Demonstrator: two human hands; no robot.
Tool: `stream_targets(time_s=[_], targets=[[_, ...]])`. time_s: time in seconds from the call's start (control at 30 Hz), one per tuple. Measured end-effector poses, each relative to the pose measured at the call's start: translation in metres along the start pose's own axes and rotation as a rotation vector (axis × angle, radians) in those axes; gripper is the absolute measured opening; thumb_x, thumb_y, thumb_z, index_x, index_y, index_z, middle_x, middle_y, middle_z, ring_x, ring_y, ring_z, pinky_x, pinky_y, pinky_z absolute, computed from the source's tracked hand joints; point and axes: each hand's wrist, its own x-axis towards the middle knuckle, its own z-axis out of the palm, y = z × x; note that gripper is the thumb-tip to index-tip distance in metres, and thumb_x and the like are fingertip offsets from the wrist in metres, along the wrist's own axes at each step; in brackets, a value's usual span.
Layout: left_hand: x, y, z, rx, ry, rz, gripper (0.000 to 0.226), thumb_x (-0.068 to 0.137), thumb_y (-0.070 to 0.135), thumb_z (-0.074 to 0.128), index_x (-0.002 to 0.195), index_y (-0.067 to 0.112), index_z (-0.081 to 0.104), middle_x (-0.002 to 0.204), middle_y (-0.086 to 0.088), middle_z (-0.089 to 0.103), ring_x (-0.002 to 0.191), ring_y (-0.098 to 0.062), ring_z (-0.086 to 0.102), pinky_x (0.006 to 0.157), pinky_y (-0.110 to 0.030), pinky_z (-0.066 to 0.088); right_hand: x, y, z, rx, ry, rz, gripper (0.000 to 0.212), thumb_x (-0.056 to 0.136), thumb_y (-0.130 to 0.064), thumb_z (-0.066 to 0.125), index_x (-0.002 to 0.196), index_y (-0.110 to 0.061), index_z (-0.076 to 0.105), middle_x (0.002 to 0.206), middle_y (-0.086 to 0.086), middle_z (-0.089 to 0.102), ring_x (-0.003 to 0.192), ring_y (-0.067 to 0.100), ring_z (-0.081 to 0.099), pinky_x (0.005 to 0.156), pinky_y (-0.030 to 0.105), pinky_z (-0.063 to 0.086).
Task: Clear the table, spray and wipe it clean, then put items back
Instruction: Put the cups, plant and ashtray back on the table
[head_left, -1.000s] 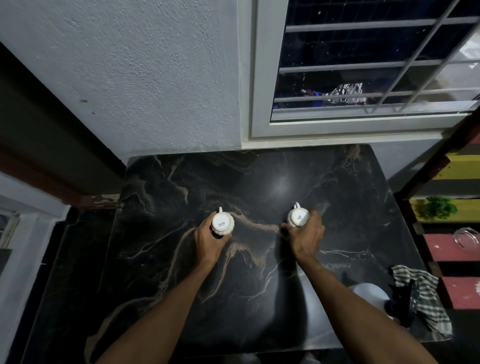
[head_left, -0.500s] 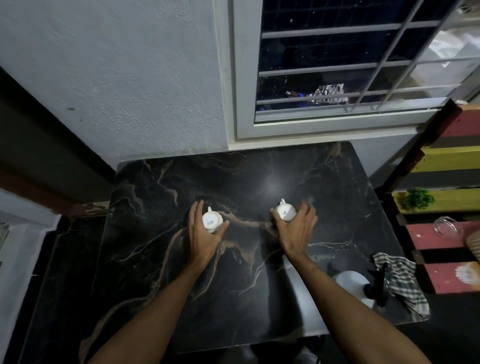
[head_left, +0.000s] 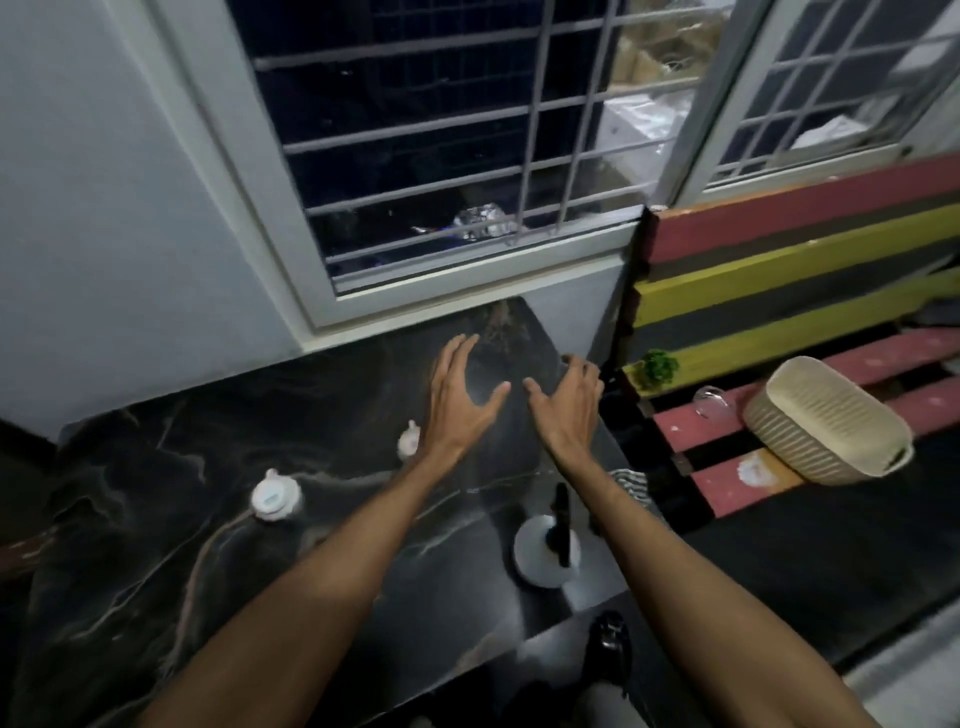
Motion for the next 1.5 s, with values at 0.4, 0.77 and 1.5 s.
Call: stream_targets(time_s=[0.4, 0.77, 1.5], targets=[[0.098, 0.108, 0.278, 0.171, -0.381, 0.021, 0.072, 0.092, 0.032, 0.074, 0.153, 0.014, 0.041, 0.158, -0.008, 0.04, 0.149, -0.026, 0.035, 0.12, -0.035, 0.028, 0.169, 0.242, -0.119, 0.054, -0.068, 0.192, 0.053, 0.09, -0.022, 0.069, 0.135, -0.003, 0.047, 0.146, 0.019, 0.042, 0.14, 0.035, 0.035, 0.115, 0.043, 0.031], [0.132, 0.089, 0.483, 0.183, -0.528, -0.199, 0.076, 0.088, 0.035, 0.078, 0.151, 0.008, 0.045, 0.153, -0.011, 0.051, 0.143, -0.028, 0.046, 0.116, -0.04, 0.039, 0.261, 0.42, -0.133, 0.067, -0.097, 0.361, 0.033, 0.093, -0.012, 0.06, 0.125, -0.009, 0.052, 0.126, 0.01, 0.052, 0.119, 0.029, 0.048, 0.087, 0.033, 0.037], [0.213, -0.081, 0.635, 0.011, -0.277, -0.285, 0.1, 0.065, 0.017, 0.096, 0.15, 0.01, 0.044, 0.148, -0.01, 0.055, 0.13, -0.018, 0.054, 0.1, -0.029, 0.044, 0.351, 0.559, 0.007, -0.14, 0.089, 0.355, 0.043, 0.093, -0.018, 0.06, 0.133, -0.004, 0.05, 0.142, 0.016, 0.04, 0.132, 0.035, 0.042, 0.103, 0.051, 0.045]])
